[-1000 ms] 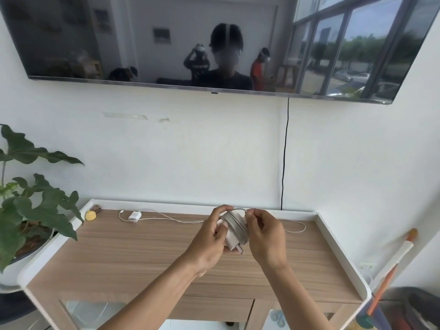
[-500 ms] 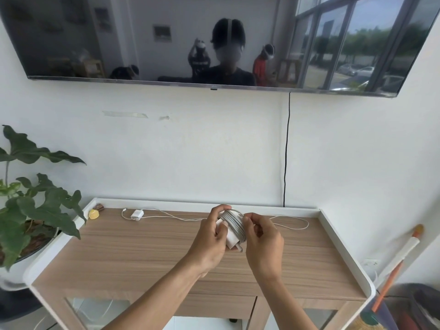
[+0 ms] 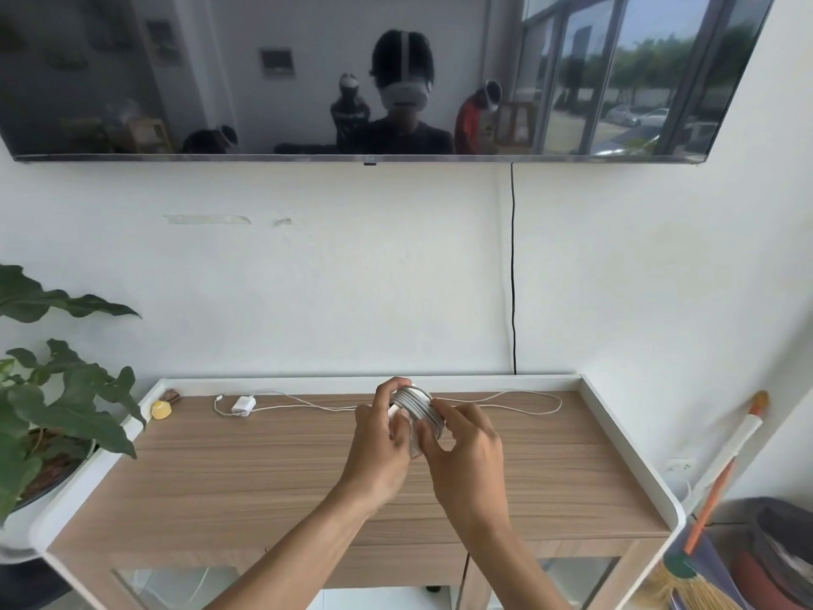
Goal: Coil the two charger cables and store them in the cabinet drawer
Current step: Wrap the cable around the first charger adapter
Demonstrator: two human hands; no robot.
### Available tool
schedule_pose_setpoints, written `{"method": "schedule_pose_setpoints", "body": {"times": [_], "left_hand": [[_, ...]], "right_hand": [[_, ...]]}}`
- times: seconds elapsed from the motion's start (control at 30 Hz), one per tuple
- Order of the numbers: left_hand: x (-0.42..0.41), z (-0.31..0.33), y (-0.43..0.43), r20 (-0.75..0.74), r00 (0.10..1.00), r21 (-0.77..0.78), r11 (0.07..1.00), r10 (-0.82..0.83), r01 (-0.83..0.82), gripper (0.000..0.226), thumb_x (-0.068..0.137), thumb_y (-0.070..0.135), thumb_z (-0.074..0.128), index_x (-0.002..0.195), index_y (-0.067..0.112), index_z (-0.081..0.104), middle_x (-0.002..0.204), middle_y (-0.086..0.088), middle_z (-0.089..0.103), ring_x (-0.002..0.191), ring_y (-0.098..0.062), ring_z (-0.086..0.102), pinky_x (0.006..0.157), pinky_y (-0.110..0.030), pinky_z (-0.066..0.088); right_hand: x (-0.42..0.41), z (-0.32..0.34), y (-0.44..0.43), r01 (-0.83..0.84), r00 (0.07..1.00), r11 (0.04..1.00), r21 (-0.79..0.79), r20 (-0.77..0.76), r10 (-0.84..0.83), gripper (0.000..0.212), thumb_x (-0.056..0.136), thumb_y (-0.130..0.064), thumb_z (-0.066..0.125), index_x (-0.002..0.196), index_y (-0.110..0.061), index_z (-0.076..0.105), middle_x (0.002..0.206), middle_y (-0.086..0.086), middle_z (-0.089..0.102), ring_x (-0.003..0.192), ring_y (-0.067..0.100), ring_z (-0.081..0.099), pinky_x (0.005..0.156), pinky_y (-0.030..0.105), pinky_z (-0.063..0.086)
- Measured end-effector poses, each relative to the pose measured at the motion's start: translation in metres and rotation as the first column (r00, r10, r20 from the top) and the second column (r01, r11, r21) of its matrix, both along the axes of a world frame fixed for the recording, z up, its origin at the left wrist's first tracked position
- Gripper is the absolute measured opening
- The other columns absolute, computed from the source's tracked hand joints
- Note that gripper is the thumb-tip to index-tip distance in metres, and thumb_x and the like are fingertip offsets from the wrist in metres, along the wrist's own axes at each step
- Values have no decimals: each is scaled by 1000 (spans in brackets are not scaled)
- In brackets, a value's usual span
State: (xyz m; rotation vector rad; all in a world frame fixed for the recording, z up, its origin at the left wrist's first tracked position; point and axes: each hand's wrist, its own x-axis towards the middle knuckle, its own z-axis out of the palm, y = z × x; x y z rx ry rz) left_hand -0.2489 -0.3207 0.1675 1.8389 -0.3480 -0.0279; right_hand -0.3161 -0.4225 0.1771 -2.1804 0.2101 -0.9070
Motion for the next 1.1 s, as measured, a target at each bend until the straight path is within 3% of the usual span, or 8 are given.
{"method": "schedule_pose_setpoints", "body": {"times": [0.07,0.33,0.4,0.5,0.57,0.73,0.9,1.1], "left_hand": [[1,-4,-1,61,998,29,1000,2,-3,42,88,26,39,118,55,47,93,-33,52,58,-20,52,58,-36,49],[-6,-7,-6,111,993,73,997,24,-32,45,100,9,38,120,49,41,102,-3,40,76,-15,57,66,-9,41],[-5,-6,-6,114,993,58,998,21,-28,46,100,10,39,118,52,41,103,-2,39,78,-17,59,70,-12,44],[-1,-6,-8,111,994,27,999,20,-23,51,99,12,41,111,62,42,103,-8,43,70,-21,60,74,-38,55],[2,-7,-6,95,995,-2,1000,30,-30,52,98,12,42,110,63,44,103,-16,47,65,-18,57,73,-44,57],[0,-4,-2,102,994,-33,999,41,-38,52,100,13,42,111,64,40,107,-4,42,86,-21,63,85,-42,54],[4,1,-8,103,994,-73,997,29,-21,52,100,14,43,110,65,43,110,-12,44,79,-26,65,79,-48,57],[0,1,-10,155,988,-21,1000,2,1,54,101,13,41,111,66,39,104,0,40,77,-24,64,77,-35,54]], "right_hand": [[1,0,0,3,999,1000,18,-46,-2,15,86,-25,67,101,-26,69,83,-9,53,78,15,54,66,21,38],[7,-16,3,41,996,992,-121,-67,-50,6,86,-17,61,92,-15,63,84,-1,50,78,22,49,67,26,37],[9,-21,1,47,998,985,-168,-21,-51,11,86,-17,62,97,-15,63,86,0,52,78,21,49,68,25,39],[12,-26,-2,47,998,989,-139,36,-43,21,88,-17,65,109,-16,64,99,-1,53,87,17,46,77,23,40],[10,-27,-2,9,998,996,-87,60,-4,28,87,-18,66,116,-18,65,106,-2,51,94,13,46,83,19,39],[11,-17,-13,-70,997,996,51,26,69,29,87,-21,69,115,-19,66,97,-11,61,86,-3,55,76,7,40],[13,-9,-13,-81,995,994,71,55,77,23,80,-20,75,102,-21,67,90,-13,61,84,2,59,75,13,44],[19,-7,-17,-11,999,995,96,-48,16,17,79,-30,71,93,-23,65,91,-14,59,91,9,53,79,23,45]]}}
